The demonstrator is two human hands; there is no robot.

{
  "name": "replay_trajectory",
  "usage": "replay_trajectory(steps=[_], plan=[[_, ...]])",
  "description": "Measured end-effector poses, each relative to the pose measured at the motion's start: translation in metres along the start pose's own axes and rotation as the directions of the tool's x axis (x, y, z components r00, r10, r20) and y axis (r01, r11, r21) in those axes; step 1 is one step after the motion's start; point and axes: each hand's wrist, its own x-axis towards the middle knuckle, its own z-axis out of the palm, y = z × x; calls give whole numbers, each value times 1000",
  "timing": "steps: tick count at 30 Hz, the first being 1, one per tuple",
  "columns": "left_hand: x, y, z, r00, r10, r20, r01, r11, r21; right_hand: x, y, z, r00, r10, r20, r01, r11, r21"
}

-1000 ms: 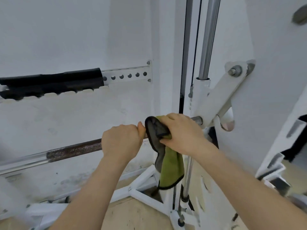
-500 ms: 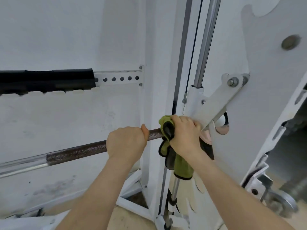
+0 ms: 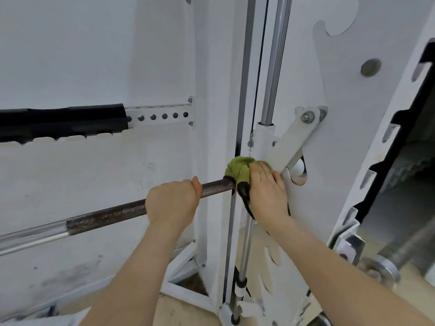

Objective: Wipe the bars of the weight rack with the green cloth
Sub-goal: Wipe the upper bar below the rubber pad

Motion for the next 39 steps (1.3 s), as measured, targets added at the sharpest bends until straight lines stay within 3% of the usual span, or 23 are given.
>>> replay_trajectory(steps=[2,3,4,5,6,7,8,9,11,15,19,21,24,27,29,32,35,37,39], plan=[[-1,0,3,999,11,31,-11,1000,-11,-19,-17,6,989,147,-26,-136,960,246],[-1,-1,1,999,14,32,-13,1000,-29,-32,-24,7,974,227,11,-212,892,400],[0,-2,-1,999,7,39,-6,999,-46,-43,-30,0,935,341,95,-333,757,563],[-1,-3,-4,999,5,49,-2,999,-46,-51,-34,-8,843,487,231,-486,503,714],[-2,-2,-6,998,6,62,-3,999,-38,-54,-35,-16,684,610,401,-580,120,806],[-2,0,-8,997,-7,81,11,999,-42,-54,-33,-23,506,645,572,-559,-261,787],[-2,2,-10,996,-26,87,31,998,-57,-53,-29,-27,380,598,706,-503,-507,700],[-2,4,-10,996,-54,72,60,995,-78,-48,-26,-32,334,520,786,-450,-646,617],[-5,5,-8,993,-119,9,119,981,-151,-26,-20,-33,358,403,842,-407,-744,529],[-16,10,-5,988,-128,86,150,922,-357,5,-39,-28,438,238,867,-491,-745,452],[-14,20,-18,968,-162,191,234,858,-458,-15,-90,-23,477,-161,864,-678,-693,245],[-20,24,-24,966,-171,196,246,848,-469,-18,-95,-26,462,-239,854,-726,-655,209],[-34,30,-31,967,-176,186,247,830,-499,-15,-56,-27,412,-180,893,-714,-673,193],[-45,48,-46,922,-268,280,380,767,-516,-1,0,-26,442,50,896,-572,-754,324],[-49,67,-57,888,-313,337,448,752,-483,10,6,-25,457,93,884,-514,-784,348],[-58,92,-67,842,-354,407,529,690,-494,-2,-38,-26,433,-139,891,-717,-651,247],[-72,93,-80,720,-537,439,694,584,-422,-23,-64,-46,418,-366,831,-862,-449,236],[-82,89,-91,720,-565,402,690,519,-505,-31,-59,-60,410,-471,781,-901,-339,269],[-92,89,-105,759,-518,394,623,403,-671,-38,-41,-78,499,-510,701,-866,-275,417]])
